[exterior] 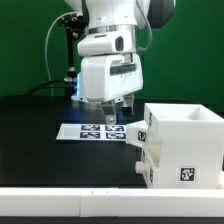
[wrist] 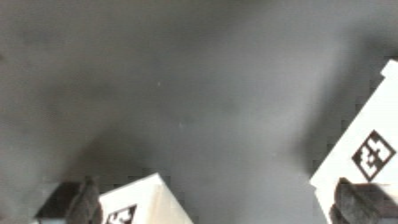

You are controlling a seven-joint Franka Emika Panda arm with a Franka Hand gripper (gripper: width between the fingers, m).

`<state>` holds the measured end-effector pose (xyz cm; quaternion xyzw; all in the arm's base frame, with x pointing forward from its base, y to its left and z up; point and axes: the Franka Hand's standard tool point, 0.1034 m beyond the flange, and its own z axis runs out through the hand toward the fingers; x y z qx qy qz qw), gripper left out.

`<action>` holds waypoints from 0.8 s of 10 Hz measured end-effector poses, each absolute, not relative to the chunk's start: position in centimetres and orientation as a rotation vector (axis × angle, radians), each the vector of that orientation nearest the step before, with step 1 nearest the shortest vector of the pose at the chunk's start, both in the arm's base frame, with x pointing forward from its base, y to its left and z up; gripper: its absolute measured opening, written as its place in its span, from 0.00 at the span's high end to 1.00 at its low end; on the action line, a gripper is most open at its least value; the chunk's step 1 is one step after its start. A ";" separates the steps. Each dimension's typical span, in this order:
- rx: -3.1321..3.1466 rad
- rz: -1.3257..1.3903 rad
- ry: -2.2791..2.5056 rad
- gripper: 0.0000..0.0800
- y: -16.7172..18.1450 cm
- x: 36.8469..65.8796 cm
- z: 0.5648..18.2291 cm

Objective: Assemble drawer

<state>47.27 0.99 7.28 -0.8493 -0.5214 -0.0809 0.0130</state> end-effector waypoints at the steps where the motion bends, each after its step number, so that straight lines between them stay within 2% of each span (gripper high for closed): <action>1: -2.646 -0.246 -1.618 0.19 0.8 47.2 7.0; 4: -2.727 -0.239 -1.456 0.19 1.6 46.5 6.8; 8: -2.820 -0.217 -1.256 0.19 7.2 41.3 7.5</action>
Offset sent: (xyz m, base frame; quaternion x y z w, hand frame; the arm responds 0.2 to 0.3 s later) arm -0.0148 0.0030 -0.0079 -0.0237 -0.0419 0.1598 0.9860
